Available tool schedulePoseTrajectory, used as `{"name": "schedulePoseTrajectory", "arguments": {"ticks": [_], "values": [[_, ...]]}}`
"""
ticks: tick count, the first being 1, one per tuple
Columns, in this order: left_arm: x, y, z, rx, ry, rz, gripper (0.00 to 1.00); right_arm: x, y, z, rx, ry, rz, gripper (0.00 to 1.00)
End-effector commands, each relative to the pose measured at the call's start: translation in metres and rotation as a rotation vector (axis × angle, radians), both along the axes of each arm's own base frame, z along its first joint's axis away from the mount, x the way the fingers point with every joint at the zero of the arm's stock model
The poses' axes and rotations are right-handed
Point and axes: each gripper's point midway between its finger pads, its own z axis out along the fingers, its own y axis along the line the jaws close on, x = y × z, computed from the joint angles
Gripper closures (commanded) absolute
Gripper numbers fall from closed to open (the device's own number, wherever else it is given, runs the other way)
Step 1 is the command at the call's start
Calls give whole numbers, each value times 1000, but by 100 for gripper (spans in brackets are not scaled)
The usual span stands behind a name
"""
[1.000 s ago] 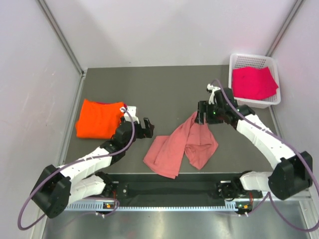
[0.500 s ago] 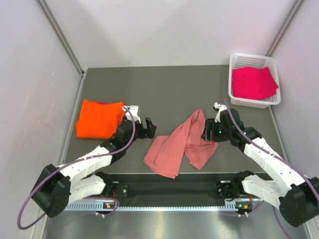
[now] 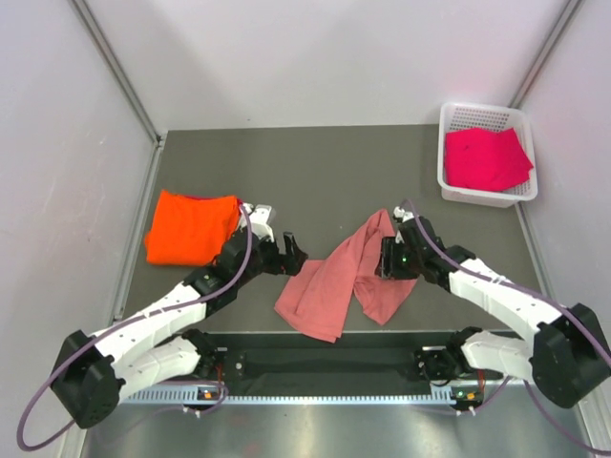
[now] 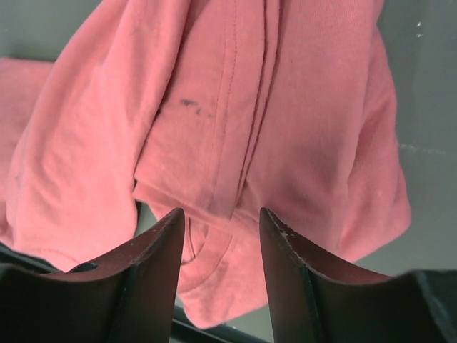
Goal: Fold and stack the t-shirts
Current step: Flatten the tshirt out
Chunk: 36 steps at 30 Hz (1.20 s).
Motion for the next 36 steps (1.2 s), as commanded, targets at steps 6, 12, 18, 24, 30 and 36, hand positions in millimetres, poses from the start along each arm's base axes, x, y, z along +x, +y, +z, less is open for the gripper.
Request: {"name": "schedulePoseTrajectory", "arguments": {"ticks": [6, 12, 18, 24, 30, 36], "values": [[-12, 5, -3, 44, 20, -25, 5, 33, 19, -2, 33, -46, -43, 60], [-15, 2, -6, 49, 40, -53, 5, 33, 29, -6, 80, -28, -27, 73], [-17, -4, -4, 36, 47, -77, 6, 35, 30, 21, 131, -77, -23, 100], [-27, -19, 1, 21, 62, -165, 5, 45, -15, 57, 55, -170, -146, 100], [-37, -37, -3, 52, 64, -198, 6, 51, -109, 96, -54, -334, -525, 100], [-46, -62, -13, 101, 76, -249, 6, 35, -181, 141, -161, -484, -837, 100]]}}
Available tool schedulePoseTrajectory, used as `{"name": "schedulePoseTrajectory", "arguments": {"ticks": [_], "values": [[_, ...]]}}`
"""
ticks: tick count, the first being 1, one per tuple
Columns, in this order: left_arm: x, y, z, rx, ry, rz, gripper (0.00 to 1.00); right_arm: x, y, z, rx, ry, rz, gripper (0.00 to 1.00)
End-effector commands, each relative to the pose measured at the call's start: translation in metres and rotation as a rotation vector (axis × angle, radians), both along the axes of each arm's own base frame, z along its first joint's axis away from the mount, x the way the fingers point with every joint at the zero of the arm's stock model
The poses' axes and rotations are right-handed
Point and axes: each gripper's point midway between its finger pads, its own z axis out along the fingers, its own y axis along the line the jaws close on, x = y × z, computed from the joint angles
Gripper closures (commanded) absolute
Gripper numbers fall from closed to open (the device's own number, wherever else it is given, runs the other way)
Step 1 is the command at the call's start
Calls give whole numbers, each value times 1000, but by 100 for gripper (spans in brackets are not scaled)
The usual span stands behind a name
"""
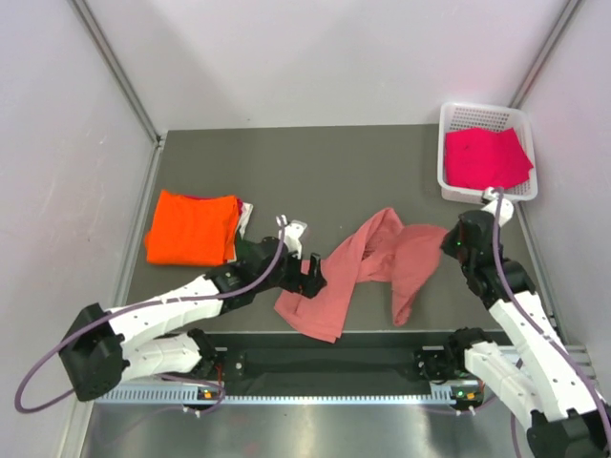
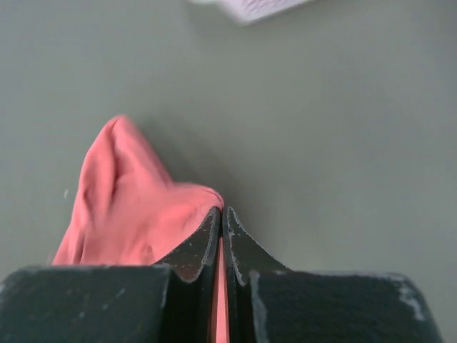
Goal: Fold and stack the t-shirts
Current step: Flatten the tshirt out
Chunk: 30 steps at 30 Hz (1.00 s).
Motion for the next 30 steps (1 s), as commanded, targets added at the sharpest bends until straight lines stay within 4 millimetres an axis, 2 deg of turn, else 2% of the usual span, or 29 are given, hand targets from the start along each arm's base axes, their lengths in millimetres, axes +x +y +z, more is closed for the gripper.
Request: {"name": "schedulePoseTrajectory", "arguments": {"ticks": [1, 4, 5, 6, 7, 8, 9, 11, 12, 14, 15, 17, 18, 19, 23, 28, 30], "values": [[4, -23, 16, -12, -55, -22, 6, -8, -47, 45, -83, -111, -219, 100], [-3, -36, 8, 21, -44, -55, 6, -6, -47, 62, -87, -140, -210, 100], [-1, -40, 14, 24, -59, -52, 7, -5, -47, 68, -84, -149, -210, 100], [-4, -42, 4, 68, -44, -63, 7, -3, -47, 69, -83, -149, -207, 100], [-10, -47, 4, 83, -46, -87, 7, -2, -46, 69, -87, -142, -198, 100], [-8, -52, 9, 92, -65, -80, 8, -1, -44, 73, -84, -149, -193, 100], [-12, -54, 0, 136, -54, -94, 9, 1, -42, 72, -81, -142, -179, 100], [-20, -64, 1, 165, -63, -119, 12, 3, -39, 73, -79, -145, -159, 100], [-22, -68, -8, 200, -54, -131, 17, 3, -37, 73, -74, -147, -152, 100], [-33, -77, -9, 238, -65, -157, 22, 3, -37, 70, -73, -143, -146, 100], [-45, -84, -18, 273, -67, -188, 23, 3, -36, 69, -73, -143, -143, 100], [-55, -90, -20, 315, -76, -208, 26, 2, -35, 68, -75, -141, -136, 100], [-63, -92, -28, 355, -77, -223, 28, 2, -35, 66, -74, -137, -134, 100], [-65, -96, -27, 360, -76, -220, 30, 2, -35, 66, -72, -138, -131, 100], [-72, -90, -57, 466, 15, -202, 36, 2, -33, 62, -66, -137, -125, 100], [-72, -88, -78, 526, 36, -186, 36, 3, -29, 58, -48, -134, -106, 100], [-69, -83, -86, 560, 42, -165, 40, 2, -27, 57, -44, -132, -98, 100]]}}
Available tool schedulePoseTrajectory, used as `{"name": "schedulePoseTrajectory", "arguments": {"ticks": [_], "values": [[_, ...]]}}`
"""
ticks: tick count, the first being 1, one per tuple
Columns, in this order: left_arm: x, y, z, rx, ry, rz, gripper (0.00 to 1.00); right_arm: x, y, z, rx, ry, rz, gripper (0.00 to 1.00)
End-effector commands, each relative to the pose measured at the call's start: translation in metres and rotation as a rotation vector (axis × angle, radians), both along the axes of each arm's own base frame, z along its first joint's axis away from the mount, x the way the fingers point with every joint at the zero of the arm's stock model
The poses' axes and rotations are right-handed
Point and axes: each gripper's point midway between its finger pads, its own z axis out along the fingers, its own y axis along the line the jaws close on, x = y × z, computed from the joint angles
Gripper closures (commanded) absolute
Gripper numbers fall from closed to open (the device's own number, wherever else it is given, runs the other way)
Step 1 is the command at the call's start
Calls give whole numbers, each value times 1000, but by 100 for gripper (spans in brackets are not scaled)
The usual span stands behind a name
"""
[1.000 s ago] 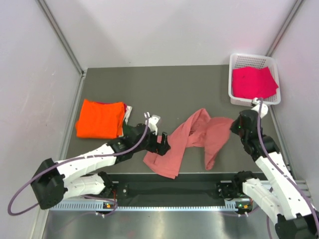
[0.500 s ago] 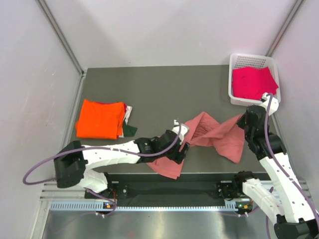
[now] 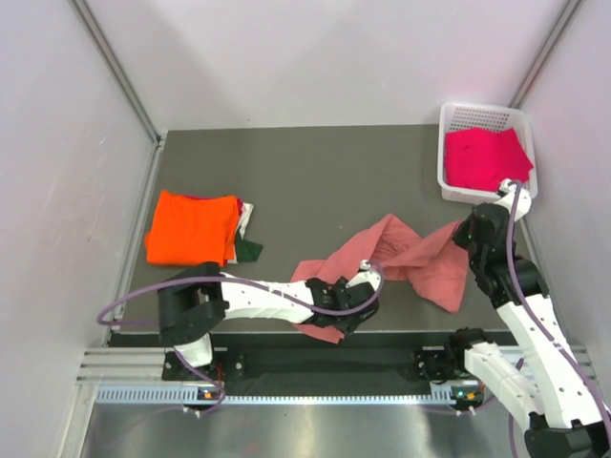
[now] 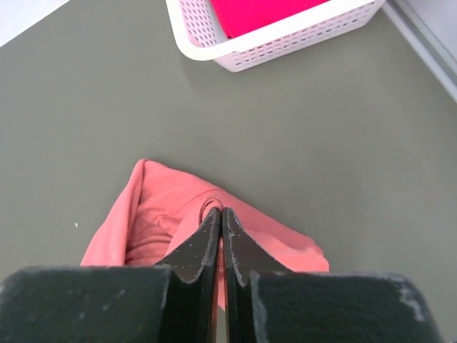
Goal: Fold and stack the t-shirts
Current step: Flatten the tshirt out
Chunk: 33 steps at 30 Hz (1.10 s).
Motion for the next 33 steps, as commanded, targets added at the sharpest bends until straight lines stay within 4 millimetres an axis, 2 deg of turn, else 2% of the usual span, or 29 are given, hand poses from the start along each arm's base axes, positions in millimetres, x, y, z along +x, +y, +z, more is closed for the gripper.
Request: {"name": "schedulePoseTrajectory", "arguments": {"ticks": [1, 5, 8, 12, 13, 16, 17, 19, 20, 22, 23, 25, 26, 28, 31, 33], "values": [[6, 4, -2, 42, -16, 48, 42, 3, 1, 8, 10, -39, 10, 100], [-4, 0, -15, 31, 38, 18, 47, 3, -1, 4, 9, -36, 2, 100], [-11, -1, -22, 9, 77, 8, 59, 4, -2, 3, 5, -33, -1, 100], [-18, -6, -20, -42, 127, -1, 88, 5, -3, 2, -1, -29, -5, 100], [-18, -4, -17, -56, 134, 9, 100, 5, -3, 2, 0, -28, -4, 100], [-6, 6, -10, -91, 170, 51, 100, 6, -3, 1, -1, -25, -3, 100], [0, 6, 4, -142, 173, 60, 100, 6, -3, -1, -4, -20, -4, 100], [16, 19, 14, -201, 216, 99, 100, 6, -3, -4, -8, -12, -1, 100], [33, 25, 34, -276, 218, 133, 100, 6, -4, -6, -8, -7, -3, 100], [41, 35, 50, -339, 241, 147, 100, 7, -3, -9, -10, 0, 1, 100], [58, 46, 69, -395, 211, 186, 100, 8, -2, -10, -6, 2, 8, 100], [68, 58, 85, -439, 205, 221, 100, 9, 0, -13, -5, 10, 15, 100], [83, 70, 101, -486, 173, 268, 100, 10, 1, -15, -2, 13, 20, 100], [93, 80, 124, -553, 147, 307, 100, 10, 2, -18, 2, 17, 27, 100], [119, 106, 142, -625, 109, 415, 100, 12, 7, -22, 8, 22, 62, 100], [126, 112, 148, -646, 102, 434, 100, 13, 9, -22, 7, 17, 79, 100]]}}
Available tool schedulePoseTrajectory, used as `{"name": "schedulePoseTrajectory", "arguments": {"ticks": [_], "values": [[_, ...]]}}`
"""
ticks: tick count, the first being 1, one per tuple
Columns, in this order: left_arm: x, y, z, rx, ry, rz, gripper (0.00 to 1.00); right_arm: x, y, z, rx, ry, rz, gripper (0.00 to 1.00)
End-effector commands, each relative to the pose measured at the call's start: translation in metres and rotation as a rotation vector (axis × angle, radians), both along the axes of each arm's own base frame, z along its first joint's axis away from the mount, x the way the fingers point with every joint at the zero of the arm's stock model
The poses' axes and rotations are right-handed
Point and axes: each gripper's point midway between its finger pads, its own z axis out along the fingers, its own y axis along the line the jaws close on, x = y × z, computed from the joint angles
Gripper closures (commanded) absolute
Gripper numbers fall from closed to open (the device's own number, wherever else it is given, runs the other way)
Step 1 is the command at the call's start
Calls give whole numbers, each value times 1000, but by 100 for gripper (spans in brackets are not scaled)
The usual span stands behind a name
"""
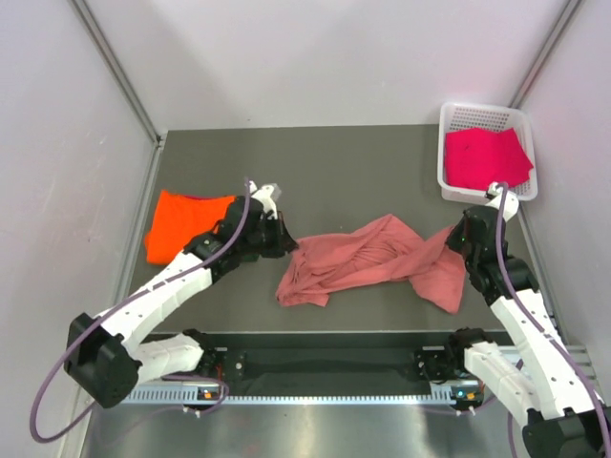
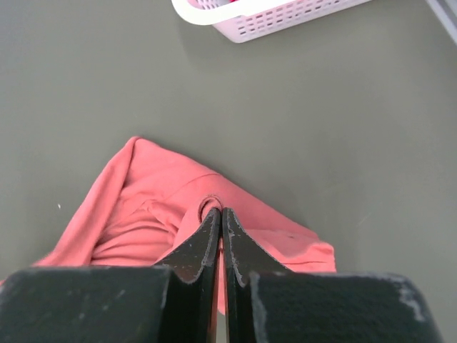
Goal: Fold and stack the t-shirts
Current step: Flatten the tshirt out
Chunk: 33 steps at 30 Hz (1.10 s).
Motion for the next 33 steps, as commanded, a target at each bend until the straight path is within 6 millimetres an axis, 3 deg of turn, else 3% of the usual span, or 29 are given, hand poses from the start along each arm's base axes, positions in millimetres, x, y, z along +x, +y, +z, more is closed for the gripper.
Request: {"name": "schedulePoseTrajectory", "arguments": {"ticks": [1, 19, 25, 32, 33], "values": [[7, 7, 13, -59, 23, 20, 100, 7, 3, 8, 6, -42, 39, 100], [63, 52, 2, -39, 7, 241, 100, 14, 3, 10, 12, -116, 38, 100], [77, 55, 2, -1, -9, 251, 100, 19, 1, 14, 2, -165, 35, 100], [101, 61, 21, -5, -27, 275, 100, 38, 5, 33, -12, -190, 55, 100], [103, 61, 23, -22, -18, 271, 100, 43, 7, 53, -6, -227, 62, 100]]}}
